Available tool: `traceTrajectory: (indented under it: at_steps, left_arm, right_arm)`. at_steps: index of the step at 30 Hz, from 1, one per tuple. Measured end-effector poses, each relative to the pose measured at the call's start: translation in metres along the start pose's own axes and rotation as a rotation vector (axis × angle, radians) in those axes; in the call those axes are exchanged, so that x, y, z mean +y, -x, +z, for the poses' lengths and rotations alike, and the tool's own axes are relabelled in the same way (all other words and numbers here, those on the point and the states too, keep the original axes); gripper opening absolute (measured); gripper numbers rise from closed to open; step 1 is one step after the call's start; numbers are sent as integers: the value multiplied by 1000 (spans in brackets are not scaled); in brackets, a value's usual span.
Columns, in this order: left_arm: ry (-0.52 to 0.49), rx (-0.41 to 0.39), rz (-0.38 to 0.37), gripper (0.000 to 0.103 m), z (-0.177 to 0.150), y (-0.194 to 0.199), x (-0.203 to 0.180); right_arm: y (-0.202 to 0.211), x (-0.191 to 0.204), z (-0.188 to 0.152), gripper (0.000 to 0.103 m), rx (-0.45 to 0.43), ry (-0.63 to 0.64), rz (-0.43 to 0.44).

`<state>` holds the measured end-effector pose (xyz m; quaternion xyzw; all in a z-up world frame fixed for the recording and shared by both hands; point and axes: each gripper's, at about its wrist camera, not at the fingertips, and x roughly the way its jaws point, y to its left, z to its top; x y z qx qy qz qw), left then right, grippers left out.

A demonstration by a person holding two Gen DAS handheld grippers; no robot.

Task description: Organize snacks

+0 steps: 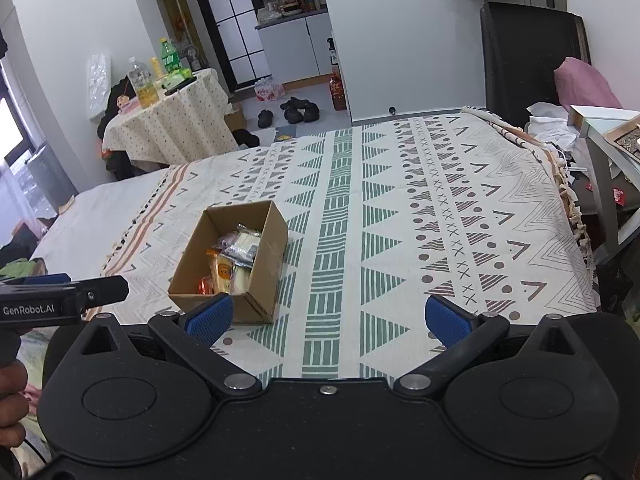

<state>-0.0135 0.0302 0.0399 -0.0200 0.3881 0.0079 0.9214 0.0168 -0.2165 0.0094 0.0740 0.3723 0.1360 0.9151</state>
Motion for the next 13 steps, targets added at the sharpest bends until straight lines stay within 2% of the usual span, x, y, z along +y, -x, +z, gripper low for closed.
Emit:
traceTrajectory:
  at_steps: [13]
  left_arm:
    - [1,6,0,103,-4,-2,5]
  right_arm:
    - [-5,3,-3,103,12,18,-8]
